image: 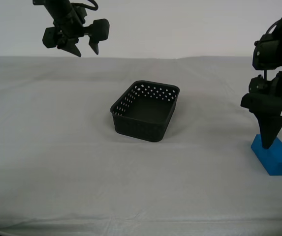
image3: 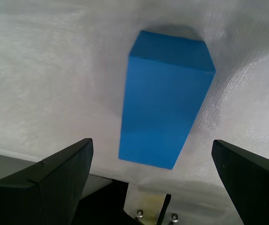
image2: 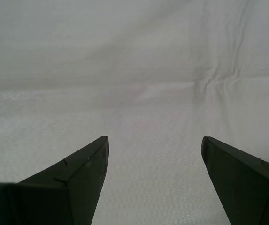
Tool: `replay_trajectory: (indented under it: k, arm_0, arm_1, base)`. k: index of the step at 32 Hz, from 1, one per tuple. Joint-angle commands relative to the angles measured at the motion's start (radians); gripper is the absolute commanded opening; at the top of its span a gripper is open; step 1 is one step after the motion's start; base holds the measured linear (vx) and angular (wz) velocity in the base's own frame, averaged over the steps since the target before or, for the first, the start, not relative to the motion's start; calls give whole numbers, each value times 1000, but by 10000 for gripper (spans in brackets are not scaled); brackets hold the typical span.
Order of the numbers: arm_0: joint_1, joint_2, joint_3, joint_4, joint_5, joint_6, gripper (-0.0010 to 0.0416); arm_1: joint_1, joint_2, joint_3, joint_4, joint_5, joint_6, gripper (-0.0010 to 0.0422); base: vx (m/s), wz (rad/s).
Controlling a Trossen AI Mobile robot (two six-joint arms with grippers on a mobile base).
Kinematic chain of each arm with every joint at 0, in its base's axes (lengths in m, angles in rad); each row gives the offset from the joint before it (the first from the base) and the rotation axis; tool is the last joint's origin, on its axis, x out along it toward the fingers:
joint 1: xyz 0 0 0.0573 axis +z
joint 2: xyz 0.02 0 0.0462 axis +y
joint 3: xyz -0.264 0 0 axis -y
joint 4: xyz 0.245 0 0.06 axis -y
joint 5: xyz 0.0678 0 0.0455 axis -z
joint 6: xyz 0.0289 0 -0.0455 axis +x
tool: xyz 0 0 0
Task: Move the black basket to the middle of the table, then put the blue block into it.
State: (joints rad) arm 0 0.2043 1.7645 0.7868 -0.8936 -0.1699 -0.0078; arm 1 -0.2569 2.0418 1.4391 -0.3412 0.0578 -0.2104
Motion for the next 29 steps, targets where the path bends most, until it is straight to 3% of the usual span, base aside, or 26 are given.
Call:
replay_trajectory:
  k: [1, 9, 13, 14, 15, 17, 18, 19, 20, 21, 29]
  arm_0:
    - [1, 29, 0, 35, -1, -3, 355]
    - [2, 188, 0, 104, -4, 4, 352]
    - [2, 213, 2, 109, -8, 34, 308]
    - [3, 213, 1, 110, -8, 36, 278]
    - [5, 213, 1, 110, -8, 58, 209]
    - [5, 212, 1, 110, -8, 64, 169]
    - [5, 213, 1, 110, -8, 66, 120]
    - [5, 213, 2, 109, -9, 68, 14]
    - [5, 213, 2, 109, -9, 68, -8]
    - [5, 213, 3, 107, -11, 68, 7]
    - [7, 156, 56, 57, -21, 68, -1]
  arm_1:
    - [0, 0, 0, 0, 2, 2, 270]
    - [3, 0, 1, 0, 3, 11, 270]
    - [3, 0, 1, 0, 3, 16, 270]
    - [3, 0, 1, 0, 3, 16, 270]
    - [3, 0, 1, -1, 3, 16, 270]
    - [3, 0, 2, 0, 3, 16, 270]
    - [3, 0, 3, 0, 3, 16, 270]
    - [3, 0, 2, -1, 3, 16, 270]
    - [3, 0, 2, -1, 3, 16, 270]
    - [3, 0, 2, -1, 3, 17, 270]
    - [3, 0, 2, 0, 3, 17, 270]
  base:
    - [0, 0]
    - [0, 0]
    - [0, 0]
    - [0, 0]
    - [0, 0]
    - [0, 0]
    - [0, 0]
    - [0, 0]
    - [0, 0]
    - [0, 0]
    - [0, 0]
